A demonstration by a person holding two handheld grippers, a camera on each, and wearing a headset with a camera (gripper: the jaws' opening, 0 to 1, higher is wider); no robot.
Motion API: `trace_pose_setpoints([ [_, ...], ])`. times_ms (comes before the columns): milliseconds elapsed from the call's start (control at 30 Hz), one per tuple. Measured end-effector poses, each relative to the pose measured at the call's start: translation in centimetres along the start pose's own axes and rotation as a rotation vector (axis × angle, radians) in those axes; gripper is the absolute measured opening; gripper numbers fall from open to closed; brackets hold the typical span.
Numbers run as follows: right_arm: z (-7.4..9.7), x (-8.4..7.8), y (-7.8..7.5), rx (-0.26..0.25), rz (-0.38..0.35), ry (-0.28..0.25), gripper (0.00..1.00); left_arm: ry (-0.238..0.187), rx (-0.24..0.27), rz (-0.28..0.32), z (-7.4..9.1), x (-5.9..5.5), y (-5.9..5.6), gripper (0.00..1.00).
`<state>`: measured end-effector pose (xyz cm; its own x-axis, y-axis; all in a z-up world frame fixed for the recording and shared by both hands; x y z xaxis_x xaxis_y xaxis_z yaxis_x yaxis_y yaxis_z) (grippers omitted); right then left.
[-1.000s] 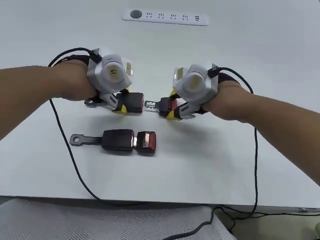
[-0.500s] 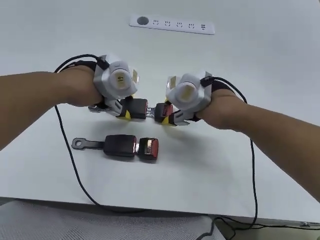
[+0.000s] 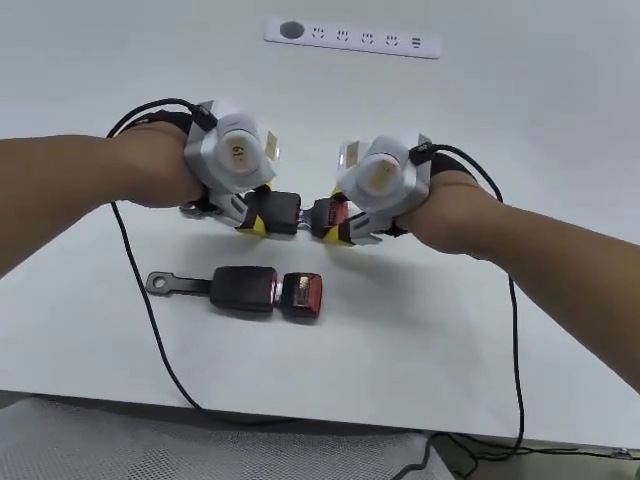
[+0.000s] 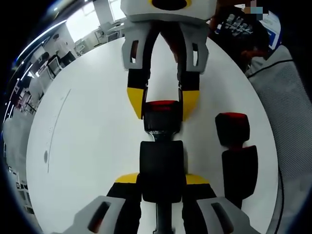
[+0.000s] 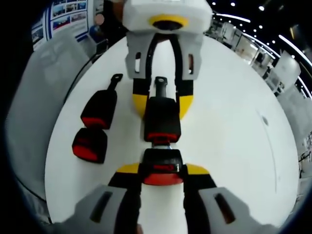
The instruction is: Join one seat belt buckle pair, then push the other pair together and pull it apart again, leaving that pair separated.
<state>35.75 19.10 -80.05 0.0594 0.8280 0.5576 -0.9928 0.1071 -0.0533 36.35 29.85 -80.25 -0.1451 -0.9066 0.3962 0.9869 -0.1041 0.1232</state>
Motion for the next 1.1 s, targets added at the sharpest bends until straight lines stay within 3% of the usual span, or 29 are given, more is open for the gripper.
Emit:
trace_pose_setpoints([
  [533,-0.2,0.1,0.1,-0.006,0.024,0.006,0.32,-0.007,-0.004,0.004,-0.1,-0.2,0.0,0.32],
  [800,0.6,-1.0,-0.2,-0.007,0.015,0.018,0.32,-0.007,-0.009,0.01,-0.1,-0.3,0.0,0.32],
  [867,0.6,-1.2,-0.3,0.003,-0.029,-0.007,0.33,-0.014,-0.009,0.015,-0.1,-0.3,0.0,0.32],
  [1100,1.6,-2.5,-0.1,-0.007,-0.009,0.009,0.33,0.002,-0.012,0.011,-0.1,-0.2,0.0,0.33],
])
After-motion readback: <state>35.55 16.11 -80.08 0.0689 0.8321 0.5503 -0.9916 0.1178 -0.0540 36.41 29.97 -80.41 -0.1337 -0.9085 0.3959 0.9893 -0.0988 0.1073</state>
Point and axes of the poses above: the centre of the closed fingertips' face, and the gripper's own axes: z roughly backward along the fingers, y roughly to its left, x roughly out of its top, the point moved 6 cm from there along z, roughly backward along the fingers, and after that the axes turned 7 degrees about -z, right-handed, at the moved point
